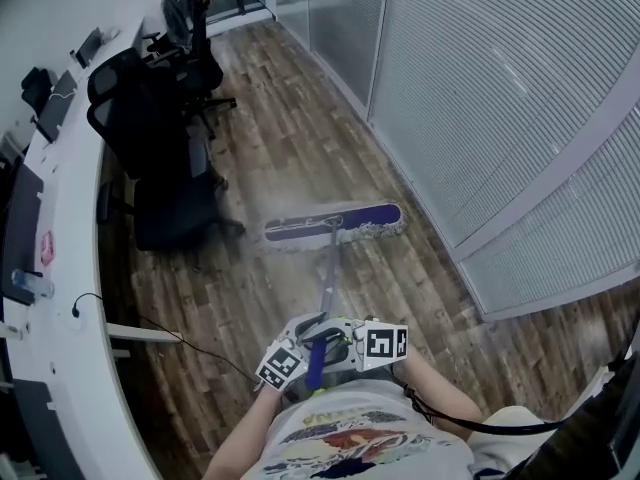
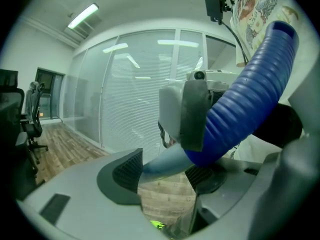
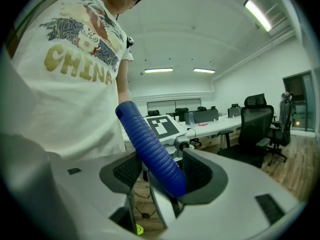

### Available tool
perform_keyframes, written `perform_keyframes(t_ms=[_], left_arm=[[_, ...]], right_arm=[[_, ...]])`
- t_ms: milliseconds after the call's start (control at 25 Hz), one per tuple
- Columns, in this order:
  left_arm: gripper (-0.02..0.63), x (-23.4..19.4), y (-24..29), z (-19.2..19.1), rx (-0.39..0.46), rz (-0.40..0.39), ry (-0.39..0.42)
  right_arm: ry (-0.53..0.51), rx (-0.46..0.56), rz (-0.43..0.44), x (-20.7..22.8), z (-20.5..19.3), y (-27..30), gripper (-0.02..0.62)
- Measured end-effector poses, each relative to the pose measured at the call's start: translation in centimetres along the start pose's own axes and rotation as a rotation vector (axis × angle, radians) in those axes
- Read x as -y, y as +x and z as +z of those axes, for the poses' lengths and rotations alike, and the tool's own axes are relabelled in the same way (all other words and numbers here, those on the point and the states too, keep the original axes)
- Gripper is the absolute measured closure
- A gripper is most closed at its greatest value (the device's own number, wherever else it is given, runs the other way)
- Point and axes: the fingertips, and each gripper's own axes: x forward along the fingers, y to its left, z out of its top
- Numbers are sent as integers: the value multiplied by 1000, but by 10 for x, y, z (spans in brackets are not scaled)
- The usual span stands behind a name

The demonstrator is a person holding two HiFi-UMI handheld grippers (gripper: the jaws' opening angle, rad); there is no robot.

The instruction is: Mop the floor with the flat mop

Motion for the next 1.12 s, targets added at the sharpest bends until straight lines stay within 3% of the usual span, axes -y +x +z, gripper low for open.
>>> perform_keyframes(t_ms=[480, 880, 1120], left_arm=[[377, -148, 122, 56, -8, 68, 11], [377, -245, 151, 84, 25, 81, -20], [377, -310, 169, 98, 12, 39, 13]], right_arm=[[-22, -48, 83, 164, -16, -106, 356], [-23, -41, 91, 265, -7, -125, 356], [-4, -43, 21, 338, -3, -135, 354]])
